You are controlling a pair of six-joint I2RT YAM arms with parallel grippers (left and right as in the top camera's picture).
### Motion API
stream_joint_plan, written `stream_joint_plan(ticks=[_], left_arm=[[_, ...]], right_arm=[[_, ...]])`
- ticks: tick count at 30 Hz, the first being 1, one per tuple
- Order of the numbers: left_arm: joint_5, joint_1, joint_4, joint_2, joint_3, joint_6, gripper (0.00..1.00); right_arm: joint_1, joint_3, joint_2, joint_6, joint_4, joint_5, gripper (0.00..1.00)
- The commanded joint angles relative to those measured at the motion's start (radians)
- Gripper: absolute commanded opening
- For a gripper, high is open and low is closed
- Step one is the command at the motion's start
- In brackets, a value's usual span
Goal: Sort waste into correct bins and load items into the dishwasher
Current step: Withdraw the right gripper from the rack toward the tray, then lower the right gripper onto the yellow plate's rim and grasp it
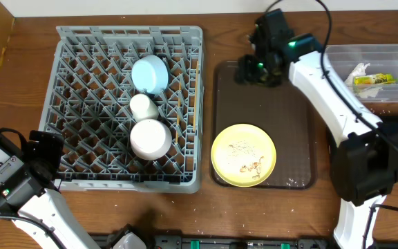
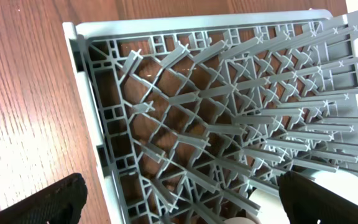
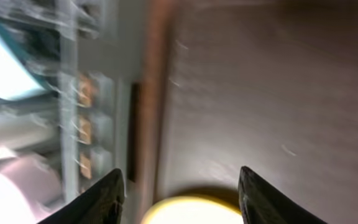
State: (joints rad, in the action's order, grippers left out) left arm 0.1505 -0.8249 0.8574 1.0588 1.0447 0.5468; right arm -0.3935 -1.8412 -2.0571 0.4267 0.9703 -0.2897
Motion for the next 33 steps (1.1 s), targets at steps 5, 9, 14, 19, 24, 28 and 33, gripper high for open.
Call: stream_joint_plan(ticks=[5,9,14,19,24,28,33], left_arm=[[-0.003,-0.006,0.002,-0.001,0.023,0.001,1.00],[-0.003,-0.006,0.002,-0.001,0.024,0.001,1.00],[-0.003,-0.006,0.002,-0.001,0.024,0.001,1.00],[-0.003,-0.006,0.002,-0.001,0.023,0.001,1.00],[-0.003,-0.006,0.002,-0.001,0.024,0.001,1.00],[-0.003,-0.006,0.002,-0.001,0.023,0.001,1.00],[-0.003,-0.006,0.002,-0.001,0.023,0.001,1.00]], right_arm=[[0.004,0.019,-0.016,-0.147,0.175,0.138,0.51],[0.004,0.090,-0.018,-0.147,0.176,0.154,0.49],[0.000,0.203,-0.018,-0.148,0.154,0.146,0.31],[0.000,0.304,-0.018,-0.211,0.106,0.056,0.21],[0.000,0.322,-0.017,-0.238,0.100,0.019,0.24],[0.000,0.322,-0.017,-0.304,0.120,-0.015,0.30],[0.000,0.323,-0.017,-0.377,0.147,-0.014,0.37]])
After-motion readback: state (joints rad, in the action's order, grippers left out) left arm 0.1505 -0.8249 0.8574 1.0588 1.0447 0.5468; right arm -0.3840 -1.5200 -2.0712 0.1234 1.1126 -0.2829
